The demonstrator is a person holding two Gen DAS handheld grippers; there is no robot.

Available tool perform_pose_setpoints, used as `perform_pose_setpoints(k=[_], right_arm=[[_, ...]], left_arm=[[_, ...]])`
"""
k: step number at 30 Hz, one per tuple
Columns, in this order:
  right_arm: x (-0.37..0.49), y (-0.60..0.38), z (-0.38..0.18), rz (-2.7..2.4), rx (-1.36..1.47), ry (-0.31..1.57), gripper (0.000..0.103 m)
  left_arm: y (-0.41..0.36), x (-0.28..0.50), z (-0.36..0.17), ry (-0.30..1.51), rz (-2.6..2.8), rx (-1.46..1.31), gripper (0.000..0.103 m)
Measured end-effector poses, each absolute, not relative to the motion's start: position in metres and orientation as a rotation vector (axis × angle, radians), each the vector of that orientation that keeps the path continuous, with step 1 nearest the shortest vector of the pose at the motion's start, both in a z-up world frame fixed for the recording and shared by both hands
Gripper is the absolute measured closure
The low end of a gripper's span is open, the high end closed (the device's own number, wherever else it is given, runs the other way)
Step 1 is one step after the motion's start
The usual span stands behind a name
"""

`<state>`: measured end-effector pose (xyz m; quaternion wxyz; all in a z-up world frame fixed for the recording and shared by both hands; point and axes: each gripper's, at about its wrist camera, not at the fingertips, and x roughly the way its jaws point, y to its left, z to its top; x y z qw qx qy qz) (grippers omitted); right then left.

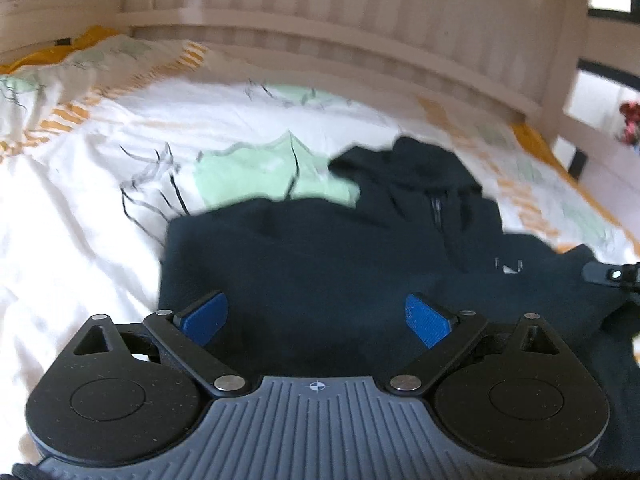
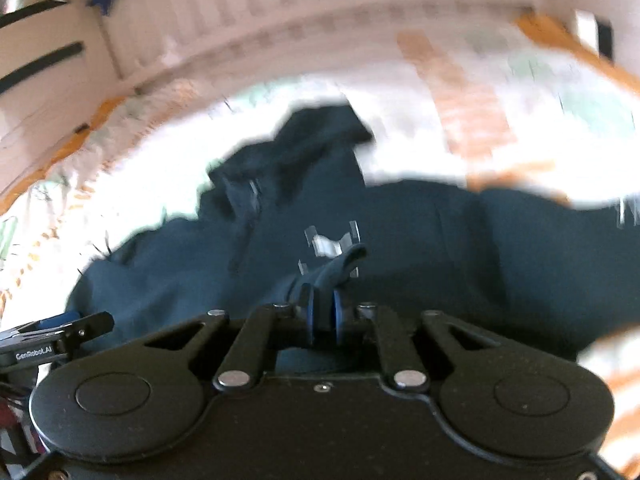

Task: Fold large clothes
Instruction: 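Fold the held sleeve across the hoodie body and open the left gripper, then move the right gripper to the other sleeve's cuff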

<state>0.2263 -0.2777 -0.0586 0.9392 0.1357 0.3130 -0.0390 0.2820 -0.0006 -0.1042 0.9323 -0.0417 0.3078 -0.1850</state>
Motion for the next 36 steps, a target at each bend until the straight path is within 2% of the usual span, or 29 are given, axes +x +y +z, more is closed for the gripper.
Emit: perform_pose_setpoints(k=[4, 5, 8, 9, 10, 14, 20, 33, 36], right_arm=[[0.234, -0.285, -0.058, -0.124, 0.242, 0.641, 0.085], [0.236, -0.287, -0.065, -0.136, 0.239, 0.669, 0.079], [0.24, -0.289, -0.095, -0.19, 0.234, 0.77, 0.072], [0.238, -0.29, -0.103, -0.202, 0.235, 0.777, 0.066], [0.234, -0.291, -0.109, -0.209, 0.24, 0.77, 0.056], [0.222, -0.287, -0.121, -0.231, 0.219, 0.698, 0.048], [0.224, -0.274, -0.126, -0.265, 0.137, 0.665, 0.041], [0.223, -0.281, -0.129, -0.246, 0.186, 0.652, 0.037], [0.219, -0.29, -0.124, -0.207, 0.247, 0.649, 0.032]], left_arm=[[-0.006, 0.29, -0.113, 0.676, -0.327, -0.033, 0.006], [-0.006, 0.293, -0.117, 0.697, -0.318, -0.024, 0.006], [-0.01, 0.292, -0.134, 0.704, -0.312, 0.039, 0.005], [-0.012, 0.29, -0.135, 0.697, -0.309, 0.053, 0.004], [-0.014, 0.291, -0.135, 0.7, -0.306, 0.066, 0.002], [-0.021, 0.291, -0.139, 0.695, -0.293, 0.11, 0.0], [-0.02, 0.287, -0.143, 0.673, -0.284, 0.111, 0.0], [-0.021, 0.29, -0.145, 0.674, -0.28, 0.11, 0.0], [-0.02, 0.291, -0.144, 0.677, -0.283, 0.108, 0.0]])
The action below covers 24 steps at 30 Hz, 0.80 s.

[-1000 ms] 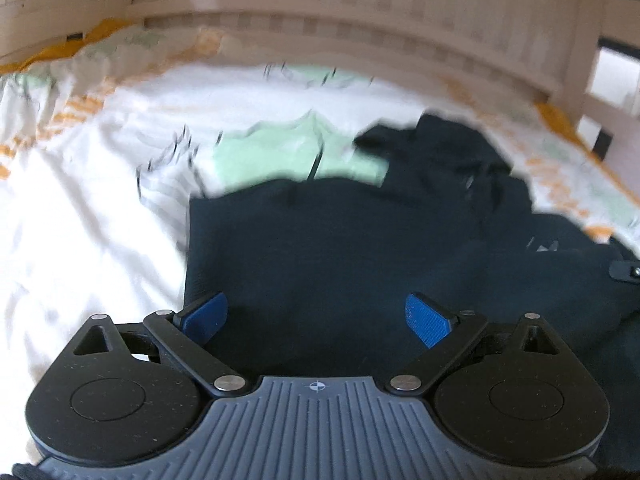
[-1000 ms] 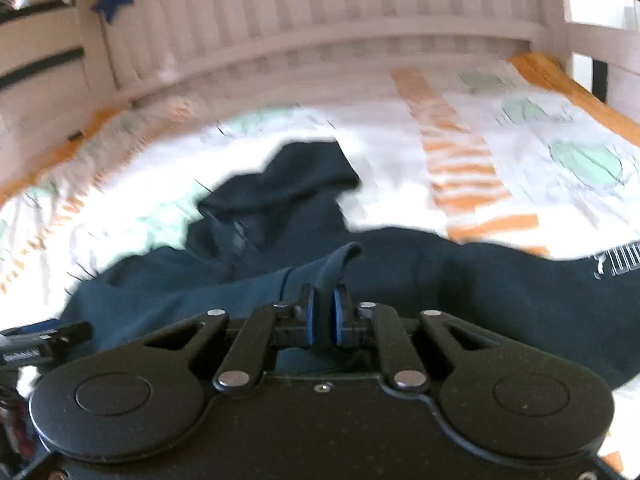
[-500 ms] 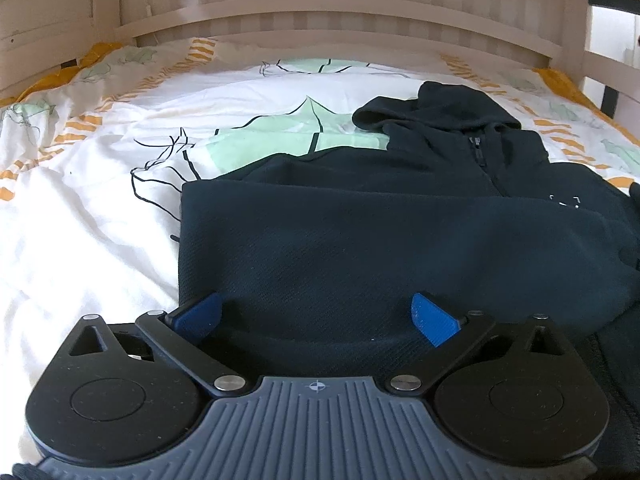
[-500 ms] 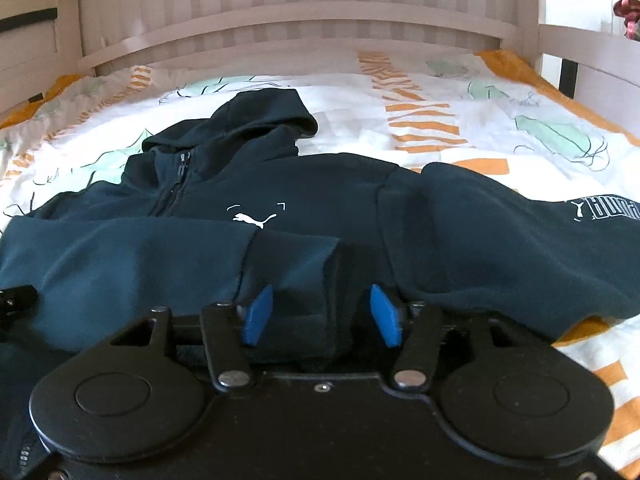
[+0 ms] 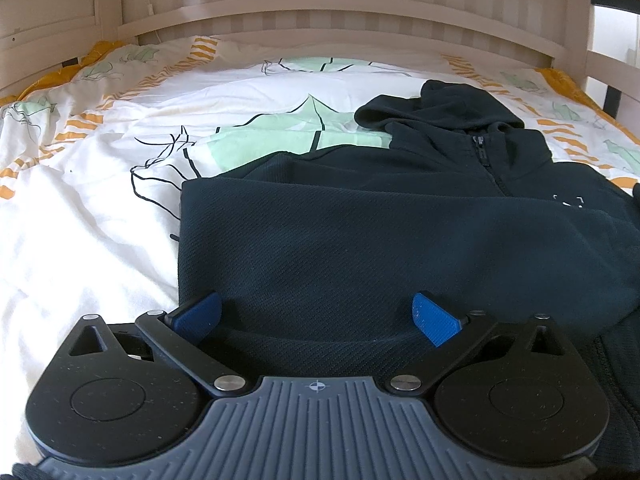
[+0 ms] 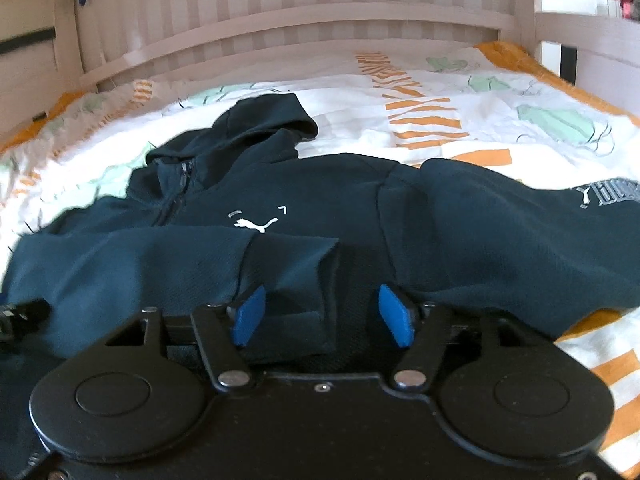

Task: Fold large clothes
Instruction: 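Move the right gripper to the other sleeve's cuff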

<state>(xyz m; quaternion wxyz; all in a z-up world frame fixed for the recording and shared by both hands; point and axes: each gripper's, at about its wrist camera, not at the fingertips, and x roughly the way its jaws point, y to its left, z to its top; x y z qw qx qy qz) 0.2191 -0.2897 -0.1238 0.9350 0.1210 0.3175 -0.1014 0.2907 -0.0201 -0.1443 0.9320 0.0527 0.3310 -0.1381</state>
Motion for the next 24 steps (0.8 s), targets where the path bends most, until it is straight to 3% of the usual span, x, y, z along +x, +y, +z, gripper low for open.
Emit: perform_pose_setpoints(k=[2, 4, 8, 13, 24], right_arm=[[0.215, -0.292, -0.116, -0.163, 0.27, 0.658, 0.009], [0.205, -0.288, -0.106, -0.096, 0.268, 0.66, 0.001], [0.175, -0.289, -0.075, -0.014, 0.224, 0.616, 0.001], [0.151, -0.336, -0.046, -0.052, 0.375, 0.587, 0.001], [0.126, -0.486, -0.055, -0.539, 0.548, 0.595, 0.001]], left_arm=[[-0.02, 0.292, -0.142, 0.688, -0.286, 0.108, 0.0], [-0.021, 0.295, -0.137, 0.714, -0.292, 0.127, 0.0], [-0.03, 0.29, -0.118, 0.735, -0.276, 0.175, 0.002], [-0.052, 0.271, -0.083, 0.676, -0.334, 0.114, 0.002], [-0.161, 0.254, -0.059, 0.654, -0.518, 0.078, 0.001]])
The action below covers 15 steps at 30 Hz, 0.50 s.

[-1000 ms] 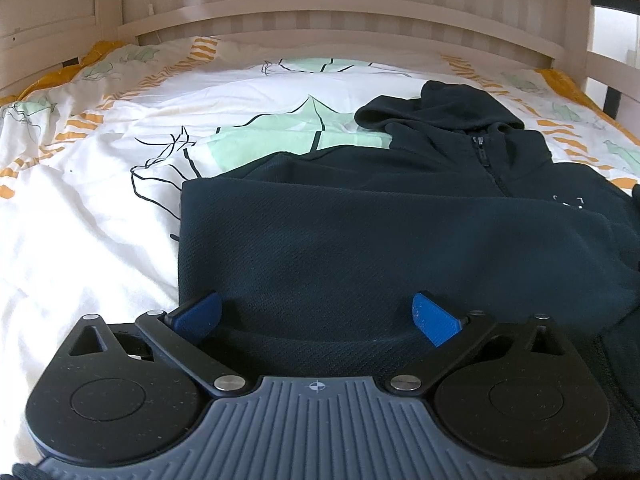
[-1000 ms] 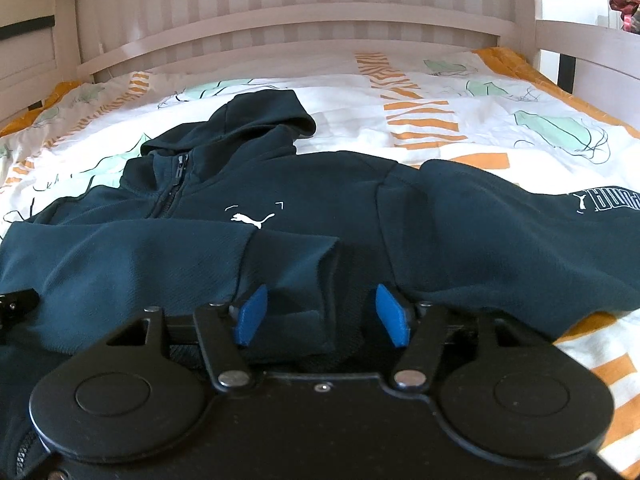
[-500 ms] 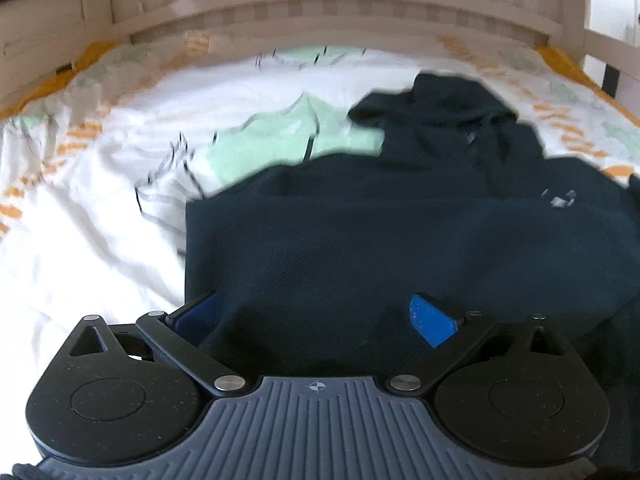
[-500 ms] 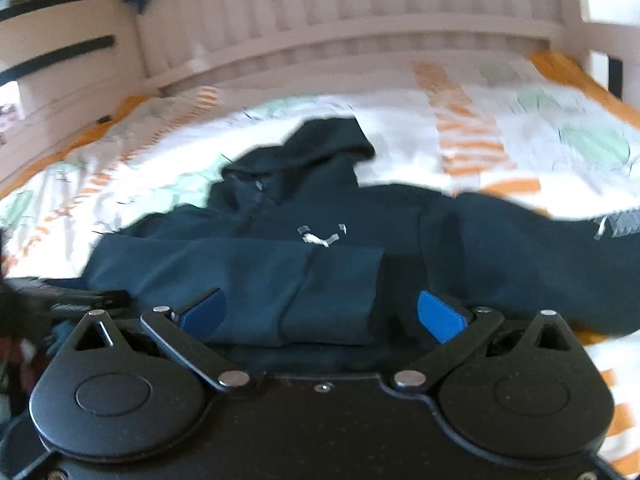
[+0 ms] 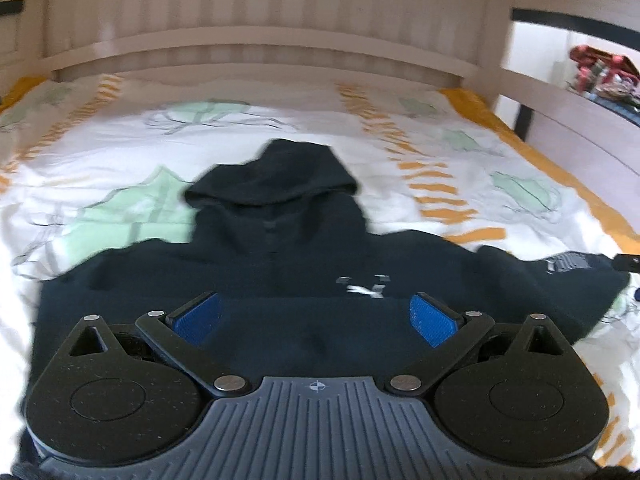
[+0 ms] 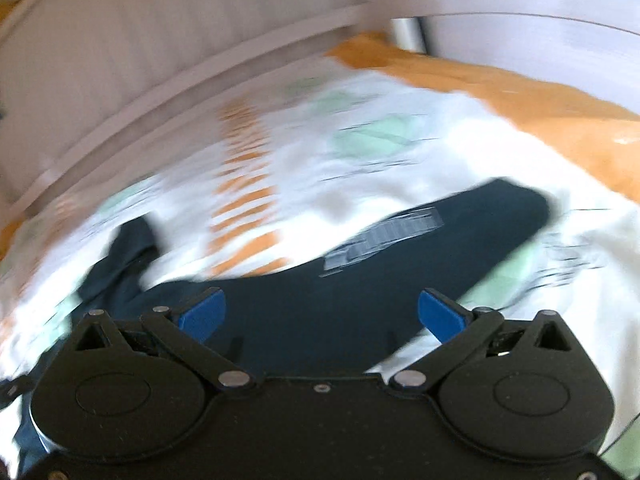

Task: Fold large clothes
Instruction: 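Move the right gripper to the other sleeve's cuff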

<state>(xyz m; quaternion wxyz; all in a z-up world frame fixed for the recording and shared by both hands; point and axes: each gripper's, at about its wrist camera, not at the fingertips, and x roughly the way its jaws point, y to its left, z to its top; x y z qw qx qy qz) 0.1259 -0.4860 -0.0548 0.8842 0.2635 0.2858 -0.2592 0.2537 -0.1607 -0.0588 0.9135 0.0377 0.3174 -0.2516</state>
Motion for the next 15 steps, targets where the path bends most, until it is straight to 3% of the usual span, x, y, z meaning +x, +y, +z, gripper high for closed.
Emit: perform_pose_setpoints(k=[8, 15], right_arm=[[0.105, -0.573, -0.099, -0.729, 0.785, 0.604, 0.001], [0.108, -0.583, -0.111, -0.705, 0.746, 0.586, 0.0]], left_arm=[[-0.219, 0.253, -0.093, 0.71, -0.556, 0.144, 0.002], [-0.235, 0.251, -0.131, 0.761, -0.52, 0.218, 0.0]])
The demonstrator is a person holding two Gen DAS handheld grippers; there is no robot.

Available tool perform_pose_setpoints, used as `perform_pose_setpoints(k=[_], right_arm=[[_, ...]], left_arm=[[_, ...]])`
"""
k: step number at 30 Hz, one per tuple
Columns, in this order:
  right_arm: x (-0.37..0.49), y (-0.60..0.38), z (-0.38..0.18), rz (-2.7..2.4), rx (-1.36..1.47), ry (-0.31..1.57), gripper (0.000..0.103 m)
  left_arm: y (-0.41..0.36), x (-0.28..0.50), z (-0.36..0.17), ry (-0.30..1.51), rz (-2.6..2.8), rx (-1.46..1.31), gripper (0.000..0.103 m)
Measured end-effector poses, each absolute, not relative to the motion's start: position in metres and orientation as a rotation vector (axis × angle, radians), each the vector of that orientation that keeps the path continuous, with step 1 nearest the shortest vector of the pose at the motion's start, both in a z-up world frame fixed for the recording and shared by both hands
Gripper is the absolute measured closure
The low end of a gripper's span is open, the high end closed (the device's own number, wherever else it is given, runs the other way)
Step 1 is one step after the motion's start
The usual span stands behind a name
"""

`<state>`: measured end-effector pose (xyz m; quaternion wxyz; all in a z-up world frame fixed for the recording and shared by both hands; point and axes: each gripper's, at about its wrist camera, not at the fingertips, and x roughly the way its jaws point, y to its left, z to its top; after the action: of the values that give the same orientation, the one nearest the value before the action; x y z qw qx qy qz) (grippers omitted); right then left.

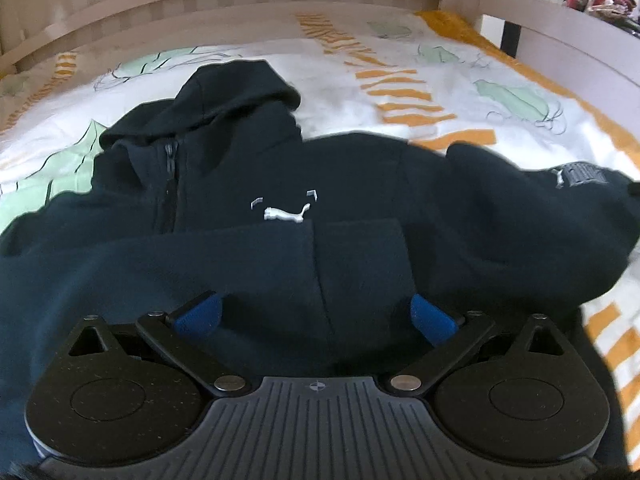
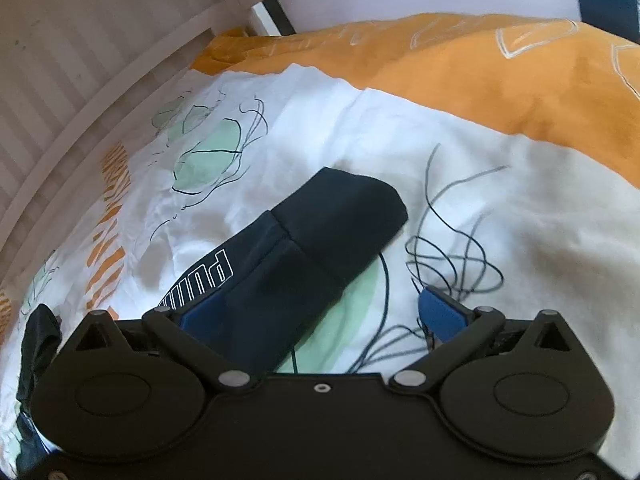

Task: Fold large clothes
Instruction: 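Grasp the sleeve cuff with the right gripper and lift it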

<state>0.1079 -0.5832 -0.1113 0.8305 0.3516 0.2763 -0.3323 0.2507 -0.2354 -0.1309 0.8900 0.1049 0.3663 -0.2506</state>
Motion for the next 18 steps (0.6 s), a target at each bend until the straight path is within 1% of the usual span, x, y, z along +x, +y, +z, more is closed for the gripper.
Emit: perform_pose_setpoints(k=[3, 4, 6, 7, 8, 11, 12, 13, 14, 17, 18], right_arm=[[0.114, -0.585, -0.113, -0.686, 0.723, 0.573, 0.0], [0.115, -0.587, -0.114, -0.678, 0.726, 0.564, 0.002], [0.116, -0.59, -0.114, -0.674, 0.732, 0.544, 0.011], [0.115, -0.591, -0.113, -0.678, 0.731, 0.537, 0.021], [0.116, -0.592, -0.114, -0.68, 0.731, 0.53, 0.026], [0.111, -0.596, -0.111, -0.686, 0.747, 0.513, 0.052], [0.11, -0.598, -0.111, -0.676, 0.76, 0.499, 0.057], [0.108, -0.599, -0.109, -0.663, 0.774, 0.485, 0.061], [0.107, -0.599, -0.106, -0.651, 0.78, 0.469, 0.062], [0.11, -0.592, -0.095, -0.621, 0.737, 0.448, 0.07], [0.112, -0.588, -0.09, -0.608, 0.711, 0.442, 0.07]], left_arm=[[-0.235, 0.241, -0.135, 0.699, -0.508, 0.22, 0.0], [-0.235, 0.239, -0.136, 0.69, -0.507, 0.221, 0.0], [-0.235, 0.24, -0.136, 0.692, -0.508, 0.219, 0.0], [-0.234, 0.241, -0.135, 0.694, -0.51, 0.218, 0.0], [-0.234, 0.241, -0.135, 0.694, -0.511, 0.215, 0.0], [-0.233, 0.241, -0.136, 0.692, -0.514, 0.207, 0.0], [-0.234, 0.241, -0.136, 0.691, -0.514, 0.207, 0.0], [-0.234, 0.241, -0.136, 0.692, -0.515, 0.206, 0.0], [-0.234, 0.241, -0.136, 0.693, -0.515, 0.205, 0.0], [-0.234, 0.242, -0.136, 0.699, -0.518, 0.204, 0.0], [-0.234, 0.243, -0.136, 0.703, -0.518, 0.203, 0.0]])
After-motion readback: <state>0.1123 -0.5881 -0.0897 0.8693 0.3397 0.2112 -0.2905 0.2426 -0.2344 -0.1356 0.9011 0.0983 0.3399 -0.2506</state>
